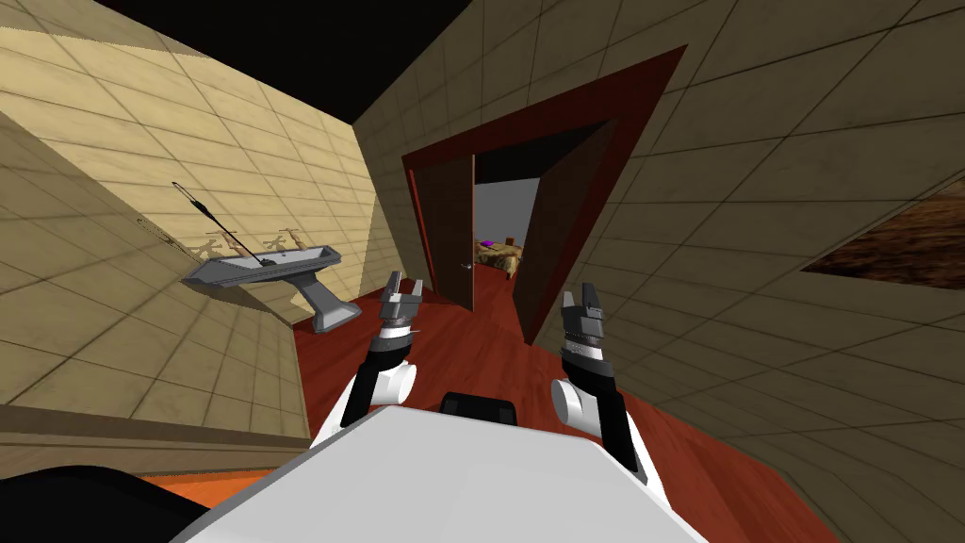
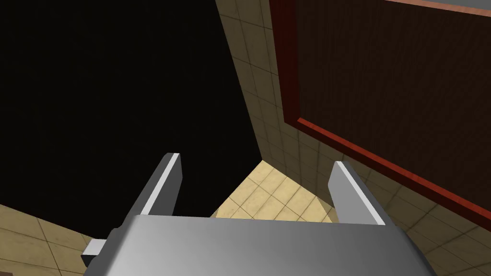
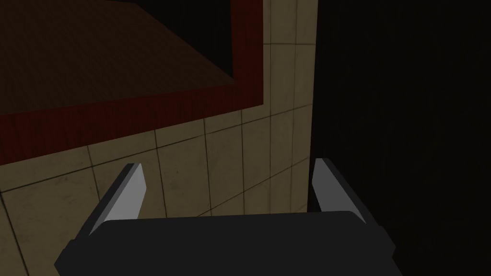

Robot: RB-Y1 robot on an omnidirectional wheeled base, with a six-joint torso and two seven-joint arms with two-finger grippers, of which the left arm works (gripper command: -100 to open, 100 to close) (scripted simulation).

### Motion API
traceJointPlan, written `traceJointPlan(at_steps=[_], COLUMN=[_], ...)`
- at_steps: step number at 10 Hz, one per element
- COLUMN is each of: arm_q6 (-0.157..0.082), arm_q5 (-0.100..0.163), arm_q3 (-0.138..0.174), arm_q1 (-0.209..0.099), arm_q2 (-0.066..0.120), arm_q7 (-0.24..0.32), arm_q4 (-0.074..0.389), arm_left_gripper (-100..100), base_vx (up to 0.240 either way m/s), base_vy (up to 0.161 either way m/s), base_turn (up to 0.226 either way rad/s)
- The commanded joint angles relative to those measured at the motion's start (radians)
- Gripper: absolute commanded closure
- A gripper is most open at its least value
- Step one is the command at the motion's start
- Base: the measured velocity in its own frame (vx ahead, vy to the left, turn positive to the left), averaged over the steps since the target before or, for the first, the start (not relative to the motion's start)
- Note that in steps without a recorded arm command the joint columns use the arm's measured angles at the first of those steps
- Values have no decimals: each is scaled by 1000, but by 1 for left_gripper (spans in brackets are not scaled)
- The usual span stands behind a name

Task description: Push the door open

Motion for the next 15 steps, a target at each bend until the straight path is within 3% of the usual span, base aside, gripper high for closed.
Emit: traceJointPlan(at_steps=[1,5,15], arm_q6=[-7,-21,-70], arm_q5=[-1,-3,-9], arm_q3=[-1,-2,-8], arm_q1=[-14,-42,-140], arm_q2=[9,24,62], arm_q7=[0,1,4], arm_q4=[36,104,348], arm_left_gripper=[-100,-100,-100], base_vx=[163,81,99], base_vy=[47,31,48], base_turn=[-18,-28,-32])
